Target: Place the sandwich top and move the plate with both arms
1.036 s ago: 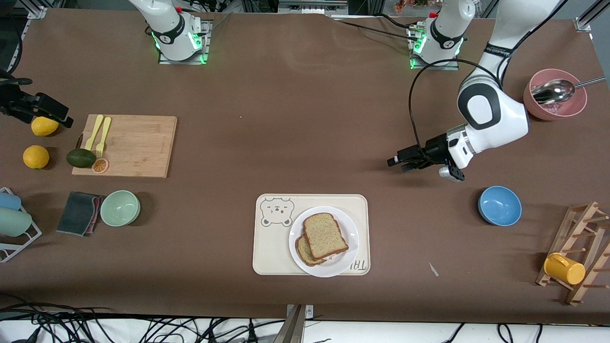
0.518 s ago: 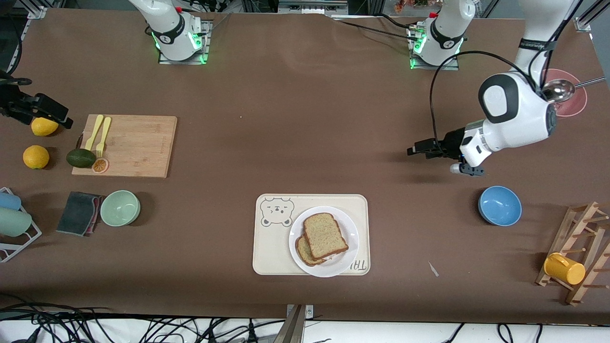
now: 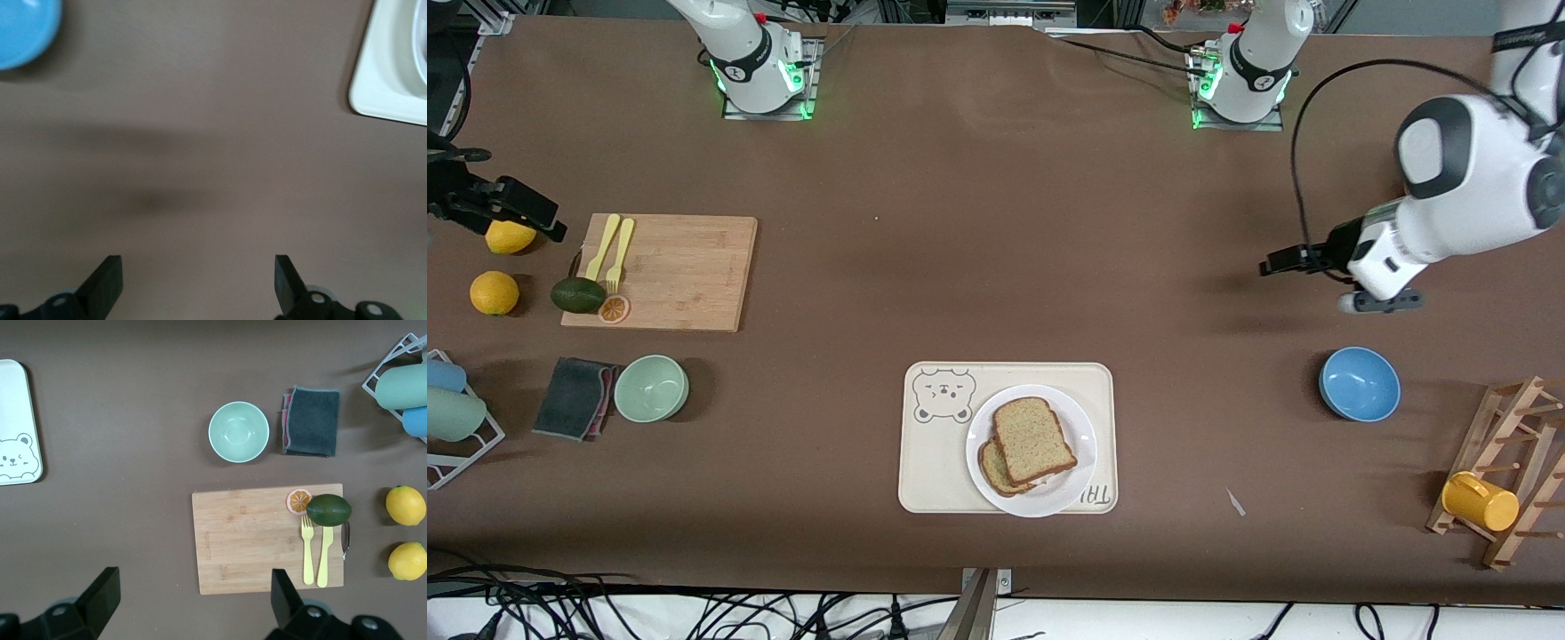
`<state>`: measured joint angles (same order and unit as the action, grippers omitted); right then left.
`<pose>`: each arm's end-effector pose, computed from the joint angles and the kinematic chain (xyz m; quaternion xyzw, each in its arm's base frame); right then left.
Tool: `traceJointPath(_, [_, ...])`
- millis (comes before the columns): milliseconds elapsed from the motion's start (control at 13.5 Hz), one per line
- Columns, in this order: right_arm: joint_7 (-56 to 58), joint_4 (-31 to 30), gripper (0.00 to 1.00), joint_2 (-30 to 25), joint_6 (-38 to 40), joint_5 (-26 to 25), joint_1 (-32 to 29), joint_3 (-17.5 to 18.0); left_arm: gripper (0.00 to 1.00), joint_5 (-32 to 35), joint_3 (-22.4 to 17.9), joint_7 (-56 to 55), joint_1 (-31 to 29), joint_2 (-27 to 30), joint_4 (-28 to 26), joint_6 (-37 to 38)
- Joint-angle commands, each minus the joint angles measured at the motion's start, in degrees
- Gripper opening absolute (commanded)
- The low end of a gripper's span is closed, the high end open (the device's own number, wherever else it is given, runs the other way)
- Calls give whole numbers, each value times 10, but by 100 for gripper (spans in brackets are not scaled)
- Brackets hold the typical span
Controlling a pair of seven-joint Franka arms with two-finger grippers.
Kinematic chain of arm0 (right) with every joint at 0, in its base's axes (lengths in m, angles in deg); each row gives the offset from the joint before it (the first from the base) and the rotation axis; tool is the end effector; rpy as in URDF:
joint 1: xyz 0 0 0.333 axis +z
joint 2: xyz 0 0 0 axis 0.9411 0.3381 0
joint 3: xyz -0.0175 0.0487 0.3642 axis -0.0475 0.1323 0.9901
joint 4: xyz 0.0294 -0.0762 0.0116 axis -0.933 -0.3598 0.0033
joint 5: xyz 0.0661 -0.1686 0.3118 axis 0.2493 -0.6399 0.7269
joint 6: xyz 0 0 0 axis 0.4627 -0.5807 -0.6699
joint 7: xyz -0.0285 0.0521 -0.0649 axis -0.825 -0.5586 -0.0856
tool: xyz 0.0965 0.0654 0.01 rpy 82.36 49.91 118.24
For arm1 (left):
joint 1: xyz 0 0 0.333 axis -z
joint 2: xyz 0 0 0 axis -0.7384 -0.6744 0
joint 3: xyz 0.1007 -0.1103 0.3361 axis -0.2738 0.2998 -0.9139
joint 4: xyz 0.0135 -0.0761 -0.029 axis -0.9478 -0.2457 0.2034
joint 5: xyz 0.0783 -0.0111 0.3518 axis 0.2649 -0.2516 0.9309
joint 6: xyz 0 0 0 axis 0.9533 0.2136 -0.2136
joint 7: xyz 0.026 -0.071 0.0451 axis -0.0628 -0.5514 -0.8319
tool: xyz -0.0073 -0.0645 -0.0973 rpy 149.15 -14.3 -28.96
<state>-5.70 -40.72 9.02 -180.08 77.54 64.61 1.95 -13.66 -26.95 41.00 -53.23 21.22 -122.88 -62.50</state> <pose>0.5353 -0.0212 0.6491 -0.9986 0.0495 -0.0183 0.0053 0.5065 0.0021 0.4476 0.9846 0.0832 -0.0910 0.1241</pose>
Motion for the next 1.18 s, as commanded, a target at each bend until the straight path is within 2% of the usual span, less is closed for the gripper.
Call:
traceJointPath(0, [3,14,100,3,-1,10,1,0,100,86,2,-49,-18,16,78,80])
traceJointPath(148, [3,12,100,6,-7,9,1,0,100,129,-11,-56,-20,19,135,111])
traceJointPath(296, [7,14,100,12,-13,7,0,0,100,132,-21,-60,-18,26,158,123])
traceJointPath(592, [4,14,100,10,-11,10,1,0,100,134,-86,-77,38,27,231,171])
traceJointPath(1109, [4,14,100,12,-13,6,7,1,100,143,-80,-94,51,30,268,227])
